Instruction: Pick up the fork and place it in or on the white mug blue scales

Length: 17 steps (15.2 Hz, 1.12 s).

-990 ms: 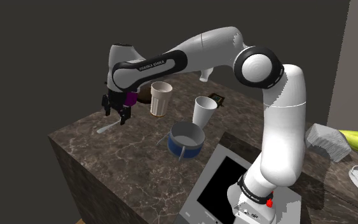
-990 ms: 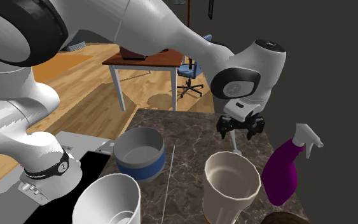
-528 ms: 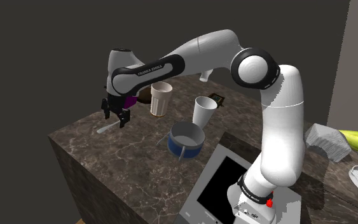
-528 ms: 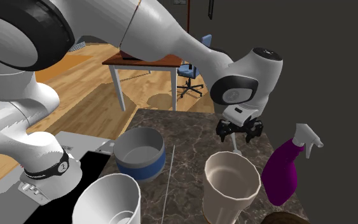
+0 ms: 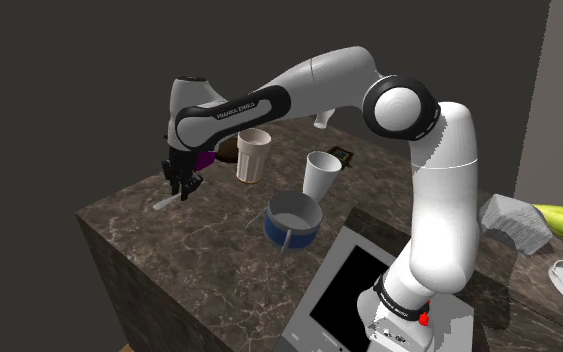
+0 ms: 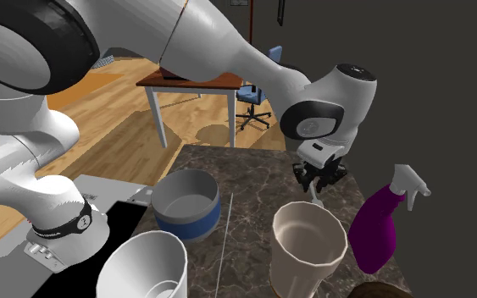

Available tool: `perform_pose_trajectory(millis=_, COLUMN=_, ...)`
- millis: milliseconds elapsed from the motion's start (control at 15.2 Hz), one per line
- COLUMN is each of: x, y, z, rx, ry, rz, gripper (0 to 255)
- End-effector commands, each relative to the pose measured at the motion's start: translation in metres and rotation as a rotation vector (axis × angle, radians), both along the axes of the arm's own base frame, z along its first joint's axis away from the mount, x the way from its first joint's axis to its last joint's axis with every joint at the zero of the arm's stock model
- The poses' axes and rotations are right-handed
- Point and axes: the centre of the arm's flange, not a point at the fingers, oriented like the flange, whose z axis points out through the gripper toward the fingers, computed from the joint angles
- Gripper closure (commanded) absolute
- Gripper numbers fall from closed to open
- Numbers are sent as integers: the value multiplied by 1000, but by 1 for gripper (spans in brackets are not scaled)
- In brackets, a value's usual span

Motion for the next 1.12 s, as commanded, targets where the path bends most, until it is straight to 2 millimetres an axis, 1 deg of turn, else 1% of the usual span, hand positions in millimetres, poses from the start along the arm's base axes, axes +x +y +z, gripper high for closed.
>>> perform_pose_trajectory(millis=0, x=0, y=0, z=0, rx=0, ry=0, rz=0, gripper=255)
perform_pose_trajectory(millis=264, x=0, y=0, z=0, rx=0, ry=0, rz=0, gripper=255)
perform_pose_trajectory(millis=1056, x=0, y=0, z=63, rx=0, ry=0, rz=0, gripper=255)
